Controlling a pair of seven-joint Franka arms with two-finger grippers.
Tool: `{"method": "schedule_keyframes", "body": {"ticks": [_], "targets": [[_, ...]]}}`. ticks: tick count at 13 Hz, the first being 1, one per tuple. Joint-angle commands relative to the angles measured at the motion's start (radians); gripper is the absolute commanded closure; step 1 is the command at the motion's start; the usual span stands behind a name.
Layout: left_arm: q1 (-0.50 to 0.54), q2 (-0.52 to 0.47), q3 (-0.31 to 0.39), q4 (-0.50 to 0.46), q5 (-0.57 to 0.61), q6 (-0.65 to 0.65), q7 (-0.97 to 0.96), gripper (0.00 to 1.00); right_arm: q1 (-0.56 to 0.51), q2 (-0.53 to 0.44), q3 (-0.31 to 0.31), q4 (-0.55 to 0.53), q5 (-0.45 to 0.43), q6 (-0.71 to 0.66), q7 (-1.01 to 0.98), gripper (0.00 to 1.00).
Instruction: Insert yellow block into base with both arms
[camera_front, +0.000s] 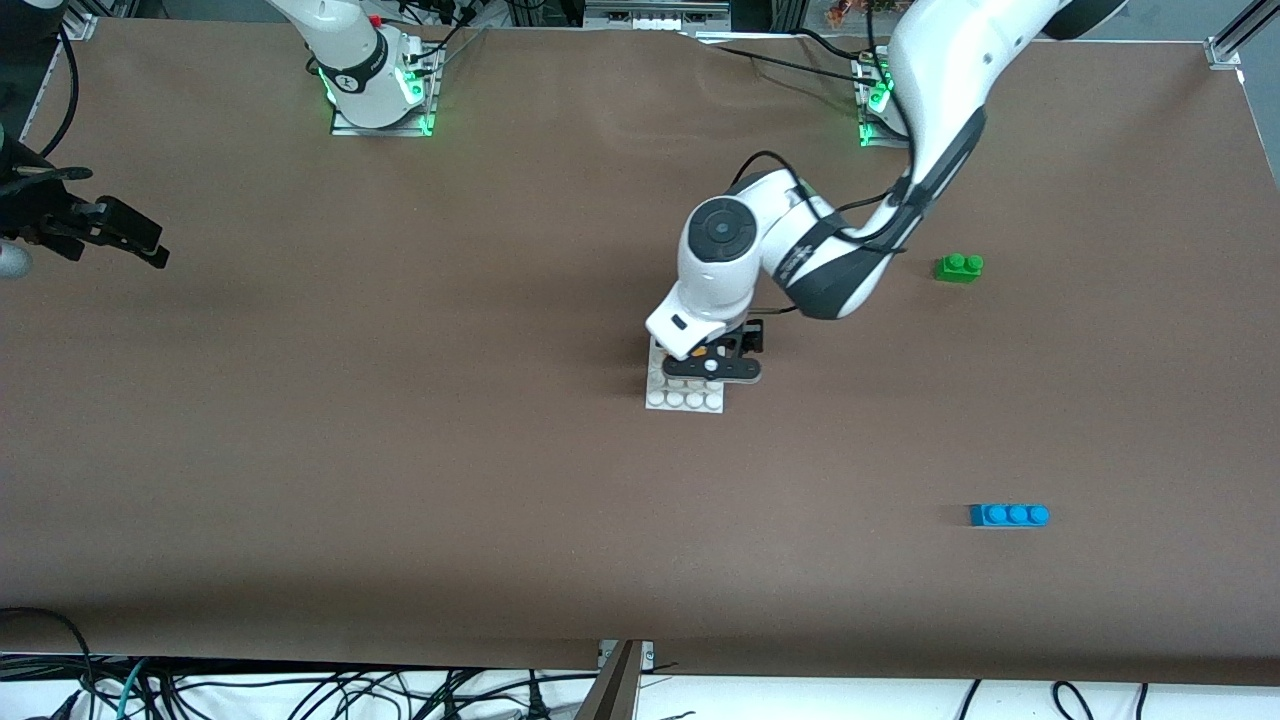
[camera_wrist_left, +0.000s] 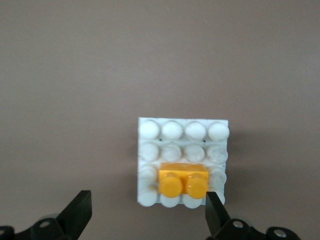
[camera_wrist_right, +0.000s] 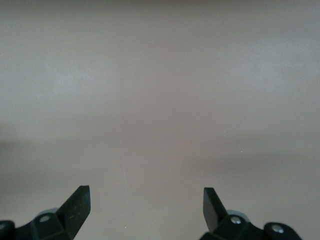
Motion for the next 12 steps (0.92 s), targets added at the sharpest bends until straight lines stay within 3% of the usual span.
{"method": "schedule_keyframes", "body": {"ticks": [1, 6, 12], "targets": [[0.074, -0.124, -0.003, 0.009, -0.082, -0.123, 0.064, 0.0, -0.006, -0.009, 0.006, -0.004, -0.011, -0.002, -0.004, 0.0], [0.24, -0.196, -0.002, 0.172, -0.191, -0.394, 0.359, 0.0, -0.006, -0.012, 0.009, -0.004, -0.011, -0.004, 0.001, 0.0], [0.409, -0.285, 0.003, 0.224, -0.253, -0.582, 0.694, 0.0, -0.006, -0.012, 0.009, -0.004, -0.011, -0.004, 0.001, 0.0]]}}
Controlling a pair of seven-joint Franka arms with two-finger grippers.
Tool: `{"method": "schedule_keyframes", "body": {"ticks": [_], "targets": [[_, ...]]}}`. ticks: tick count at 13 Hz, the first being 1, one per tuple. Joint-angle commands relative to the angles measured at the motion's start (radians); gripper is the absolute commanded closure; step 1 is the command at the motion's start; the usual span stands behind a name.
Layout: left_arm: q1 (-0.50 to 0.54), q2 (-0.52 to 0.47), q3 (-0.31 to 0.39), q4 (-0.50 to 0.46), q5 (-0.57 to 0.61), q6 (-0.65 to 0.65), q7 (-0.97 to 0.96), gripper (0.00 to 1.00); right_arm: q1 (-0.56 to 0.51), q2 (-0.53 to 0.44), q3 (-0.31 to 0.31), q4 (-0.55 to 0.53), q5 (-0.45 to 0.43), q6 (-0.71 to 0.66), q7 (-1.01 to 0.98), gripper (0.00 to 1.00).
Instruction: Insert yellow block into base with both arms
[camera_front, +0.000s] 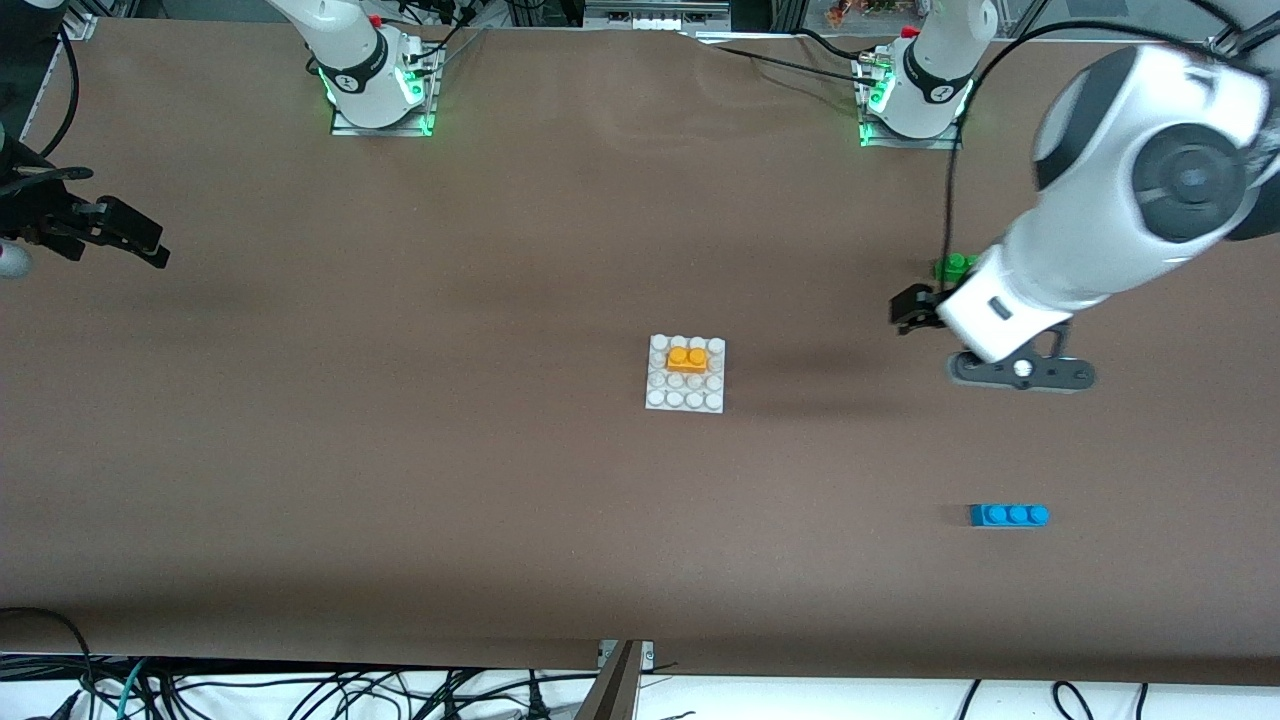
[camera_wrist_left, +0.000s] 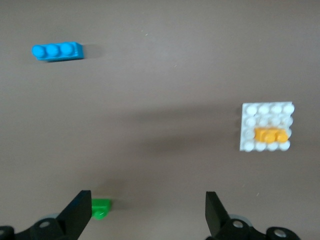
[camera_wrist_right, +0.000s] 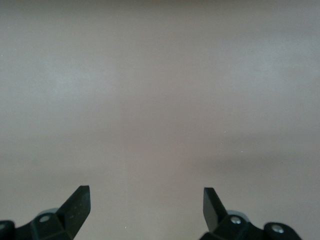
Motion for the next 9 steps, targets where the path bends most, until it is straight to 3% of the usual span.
{"method": "schedule_keyframes", "body": {"ticks": [1, 3, 6, 7, 9], "targets": [[0.04, -0.057, 0.021, -0.004, -0.03, -0.047, 0.132, 0.0, -0.006, -0.012, 0.009, -0.004, -0.011, -0.004, 0.002, 0.0], [-0.006, -0.131, 0.133, -0.053, -0.031, -0.049, 0.21, 0.0, -0.006, -0.012, 0.009, -0.004, -0.011, -0.004, 0.002, 0.0], [-0.122, -0.246, 0.421, -0.154, -0.158, -0.038, 0.36, 0.0, -0.006, -0.011, 0.009, -0.002, -0.009, -0.002, 0.004, 0.0], [-0.147, -0.29, 0.487, -0.218, -0.183, -0.009, 0.382, 0.0, -0.006, -0.011, 0.009, -0.002, -0.009, -0.002, 0.004, 0.0], [-0.166, -0.381, 0.503, -0.38, -0.174, 0.154, 0.365, 0.0, -0.006, -0.011, 0.009, -0.002, -0.009, -0.002, 0.004, 0.0]]}}
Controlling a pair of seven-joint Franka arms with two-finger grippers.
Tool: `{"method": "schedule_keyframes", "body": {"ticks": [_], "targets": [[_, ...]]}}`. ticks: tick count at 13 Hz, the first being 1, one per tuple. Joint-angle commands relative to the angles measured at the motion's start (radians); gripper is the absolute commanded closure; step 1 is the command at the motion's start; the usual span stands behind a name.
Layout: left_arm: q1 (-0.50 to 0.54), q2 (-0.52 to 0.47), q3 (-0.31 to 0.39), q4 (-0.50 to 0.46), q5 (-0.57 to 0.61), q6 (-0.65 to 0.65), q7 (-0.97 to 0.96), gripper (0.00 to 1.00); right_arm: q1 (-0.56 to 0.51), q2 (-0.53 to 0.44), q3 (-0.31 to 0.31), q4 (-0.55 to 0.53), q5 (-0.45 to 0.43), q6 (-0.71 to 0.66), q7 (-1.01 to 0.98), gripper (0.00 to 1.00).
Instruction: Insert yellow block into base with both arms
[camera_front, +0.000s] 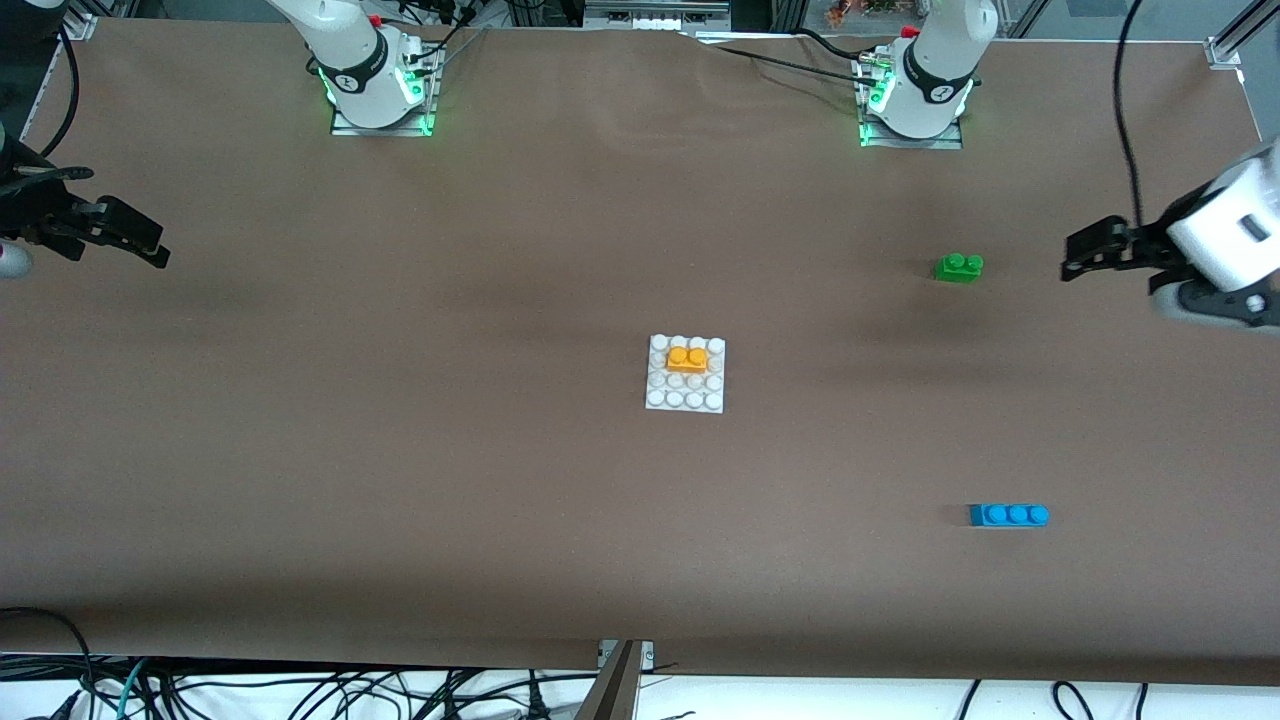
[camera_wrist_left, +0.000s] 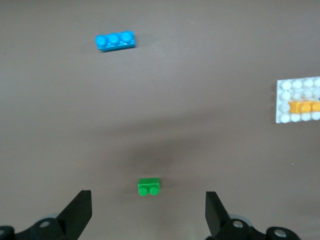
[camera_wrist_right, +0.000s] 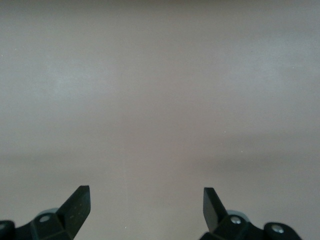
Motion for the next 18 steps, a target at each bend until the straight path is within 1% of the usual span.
{"method": "schedule_keyframes", "body": {"ticks": [1, 3, 5, 6, 8, 10, 14, 16, 18], "targets": [[-0.064, -0.148, 0.033, -0.259, -0.012, 0.195, -0.008, 0.0, -0.006, -0.009, 0.008, -0.002, -0.009, -0.002, 0.004, 0.0], [-0.069, -0.148, 0.033, -0.273, -0.011, 0.199, -0.1, 0.0, -0.006, -0.01, 0.008, -0.002, -0.009, -0.002, 0.004, 0.0], [-0.072, -0.152, 0.033, -0.298, -0.011, 0.202, -0.099, 0.0, -0.006, -0.009, 0.008, -0.002, -0.009, -0.002, 0.004, 0.0], [-0.092, -0.156, 0.033, -0.302, -0.011, 0.208, -0.099, 0.0, -0.006, -0.01, 0.008, -0.002, -0.009, -0.004, 0.004, 0.0], [-0.1, -0.155, 0.031, -0.299, -0.011, 0.207, -0.1, 0.0, -0.006, -0.01, 0.008, -0.002, -0.009, -0.004, -0.001, 0.0], [-0.098, -0.129, 0.023, -0.281, -0.009, 0.196, -0.099, 0.0, -0.006, -0.01, 0.008, -0.002, -0.009, -0.004, -0.001, 0.0], [-0.1, -0.119, 0.02, -0.261, -0.011, 0.196, -0.1, 0.0, -0.006, -0.01, 0.008, -0.002, -0.009, -0.004, -0.001, 0.0], [-0.098, -0.093, 0.022, -0.232, -0.011, 0.196, -0.099, 0.0, -0.006, -0.01, 0.008, -0.002, -0.009, -0.004, -0.003, 0.0], [-0.094, -0.087, 0.023, -0.224, -0.011, 0.194, -0.099, 0.0, -0.006, -0.01, 0.007, -0.002, -0.009, -0.004, -0.004, 0.0]]}}
